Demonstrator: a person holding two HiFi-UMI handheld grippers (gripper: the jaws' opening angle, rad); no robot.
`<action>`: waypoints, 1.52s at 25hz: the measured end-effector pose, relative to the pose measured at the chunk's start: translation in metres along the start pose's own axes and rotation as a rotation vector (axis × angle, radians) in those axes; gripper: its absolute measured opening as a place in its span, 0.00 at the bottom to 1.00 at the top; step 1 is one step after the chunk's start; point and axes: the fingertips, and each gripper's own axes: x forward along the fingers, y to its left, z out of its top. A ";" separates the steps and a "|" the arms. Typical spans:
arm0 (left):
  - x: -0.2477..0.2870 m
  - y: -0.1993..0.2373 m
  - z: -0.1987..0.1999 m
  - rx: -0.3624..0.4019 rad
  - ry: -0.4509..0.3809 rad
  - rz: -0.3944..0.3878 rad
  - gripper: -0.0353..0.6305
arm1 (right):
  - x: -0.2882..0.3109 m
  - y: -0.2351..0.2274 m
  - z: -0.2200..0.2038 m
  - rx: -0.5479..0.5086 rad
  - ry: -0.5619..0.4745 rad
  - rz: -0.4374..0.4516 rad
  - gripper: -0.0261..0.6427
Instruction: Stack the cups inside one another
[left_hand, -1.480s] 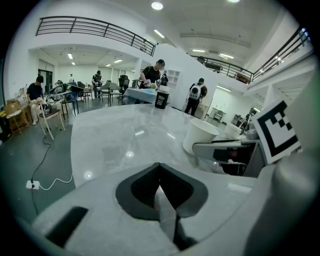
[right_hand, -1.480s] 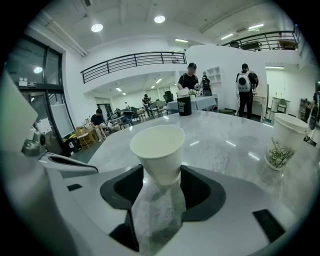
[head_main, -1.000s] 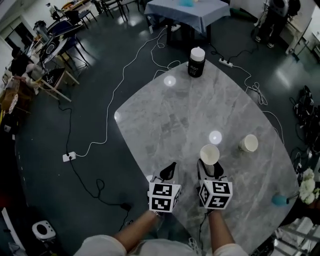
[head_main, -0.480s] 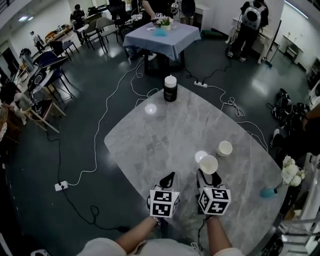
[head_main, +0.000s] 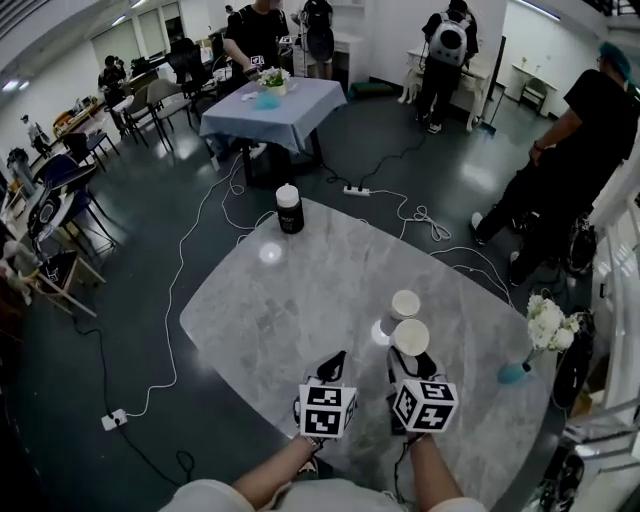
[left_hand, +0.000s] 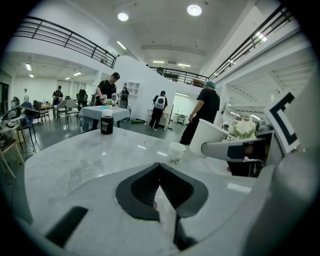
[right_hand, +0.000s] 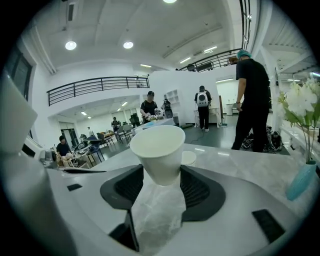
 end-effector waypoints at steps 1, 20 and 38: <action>0.004 -0.005 0.002 0.006 0.001 -0.008 0.05 | -0.001 -0.005 0.001 0.007 -0.003 -0.005 0.36; 0.097 -0.030 0.004 -0.023 0.069 -0.051 0.05 | 0.059 -0.070 0.018 0.053 0.000 -0.011 0.36; 0.149 -0.012 -0.011 -0.050 0.125 -0.020 0.05 | 0.114 -0.076 0.010 0.018 0.046 0.045 0.36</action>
